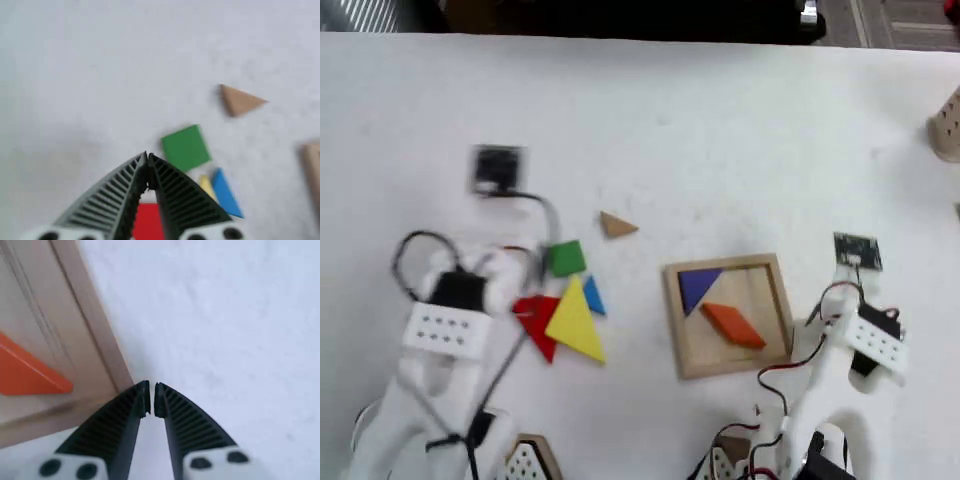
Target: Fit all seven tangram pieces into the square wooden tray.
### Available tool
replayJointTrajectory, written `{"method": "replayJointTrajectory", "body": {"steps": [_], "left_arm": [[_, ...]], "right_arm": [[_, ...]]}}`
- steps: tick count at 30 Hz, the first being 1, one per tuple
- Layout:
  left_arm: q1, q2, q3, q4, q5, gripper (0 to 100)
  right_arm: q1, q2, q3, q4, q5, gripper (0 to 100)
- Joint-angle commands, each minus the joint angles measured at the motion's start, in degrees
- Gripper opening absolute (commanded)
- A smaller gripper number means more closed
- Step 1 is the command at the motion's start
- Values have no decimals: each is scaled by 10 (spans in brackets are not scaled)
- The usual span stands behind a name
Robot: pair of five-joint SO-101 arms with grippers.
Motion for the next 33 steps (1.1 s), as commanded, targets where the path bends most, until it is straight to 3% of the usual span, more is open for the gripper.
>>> {"method": "replayJointTrajectory", "body": {"steps": [1, 5, 13, 27, 33], "left_arm": [[233, -33, -111, 25, 16, 24], [341, 60, -195, 21, 62, 24], [476, 335, -296, -62, 63, 24], [498, 509, -299, -160, 66, 24], [533, 502, -299, -109, 63, 24]], "right_arm": [[58, -16, 1, 6, 24, 18], [102, -14, 4, 12, 29, 18], [123, -15, 1, -3, -13, 21], [118, -16, 1, -6, -17, 21], [118, -17, 1, -6, -17, 21]]}}
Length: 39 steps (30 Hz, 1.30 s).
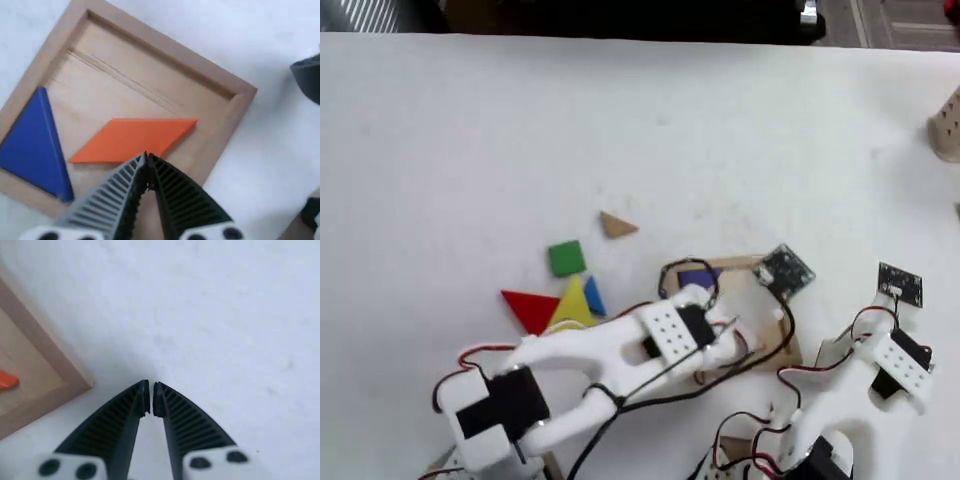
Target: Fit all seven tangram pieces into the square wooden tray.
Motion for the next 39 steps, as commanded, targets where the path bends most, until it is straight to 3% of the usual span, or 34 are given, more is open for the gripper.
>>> {"method": "replayJointTrajectory", "body": {"steps": [1, 5, 10, 24, 33, 39], "left_arm": [[28, -15, -33, 35, 5, 24], [28, -15, -33, 57, 4, 24], [15, 9, -38, 28, 7, 24], [-15, 149, -238, 120, 5, 24], [-5, 153, -249, 154, 4, 24], [-36, 157, -250, 128, 5, 24]], "right_arm": [[-2, -17, -5, -9, -6, 21], [-2, -16, -5, -9, -6, 21], [-2, -17, -4, -9, -6, 21], [-2, -17, -4, -8, -6, 21], [-2, -17, -4, -9, -6, 21], [-2, -17, -4, -9, -5, 21]]}}
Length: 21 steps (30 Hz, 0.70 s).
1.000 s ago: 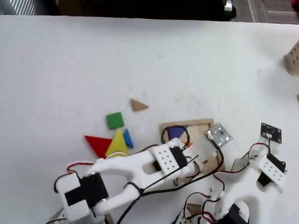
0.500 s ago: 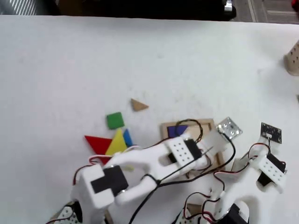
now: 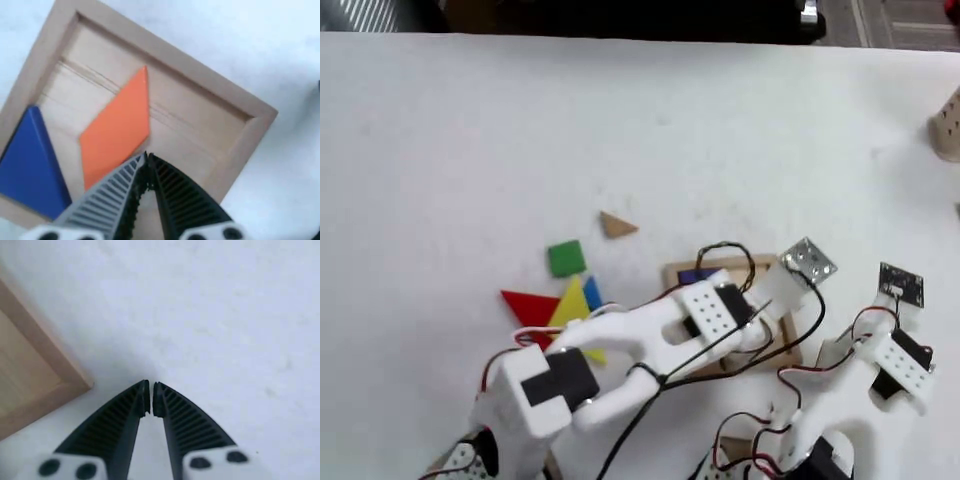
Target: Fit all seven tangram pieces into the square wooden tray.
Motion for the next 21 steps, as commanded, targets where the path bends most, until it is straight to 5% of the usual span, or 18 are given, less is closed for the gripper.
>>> {"method": "replayJointTrajectory", "body": {"steps": [1, 10, 21], "left_arm": [[-35, -4, -28, -24, 4, 24], [-100, -2, -28, -72, 3, 24], [-92, -6, -23, -71, 3, 24]], "right_arm": [[-2, -17, -4, -6, -5, 21], [-2, -17, -4, -6, -5, 21], [-3, -17, -4, -6, -5, 21]]}}
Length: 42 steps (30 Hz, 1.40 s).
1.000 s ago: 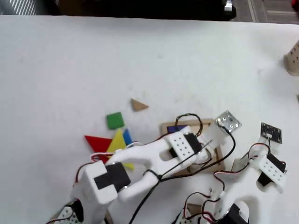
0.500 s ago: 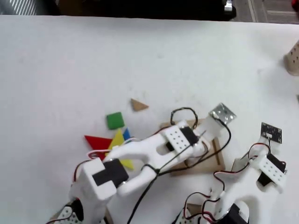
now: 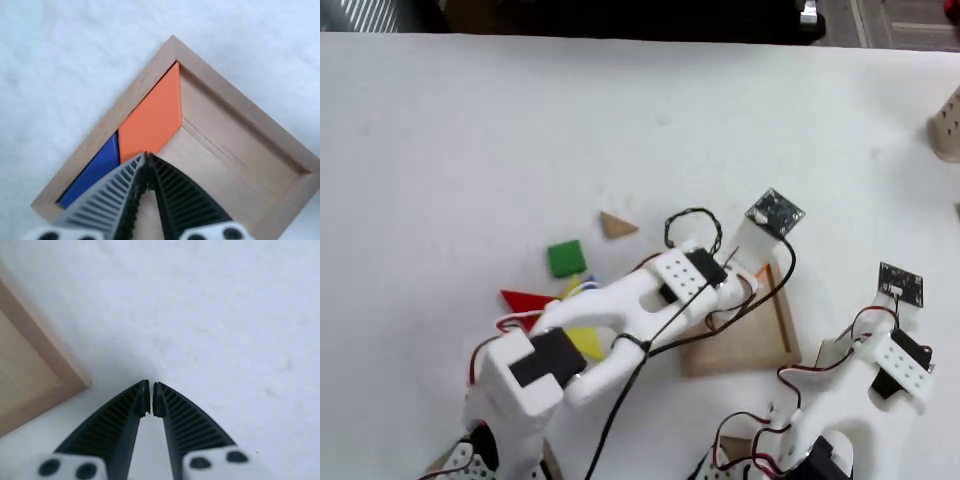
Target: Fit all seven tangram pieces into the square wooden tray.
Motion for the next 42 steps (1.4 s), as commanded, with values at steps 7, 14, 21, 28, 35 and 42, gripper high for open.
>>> {"method": "replayJointTrajectory", "body": {"steps": [7, 14, 21, 28, 35, 42], "left_arm": [[-17, -8, -25, -7, 0, 24], [-7, -137, -21, 105, 0, 24], [-46, -276, 69, 111, 0, 24], [-131, -426, 187, 107, 0, 26], [-311, -494, 285, 67, 0, 27], [-515, -496, 410, -4, 0, 27]], "right_arm": [[-7, -17, -4, -6, -5, 21], [-21, -17, -4, -6, -5, 19], [-24, -17, -4, -7, -5, 19], [-57, -17, -4, -6, -5, 18], [-103, -17, -7, -6, 53, 18], [-159, -18, -91, 18, 60, 22]]}}
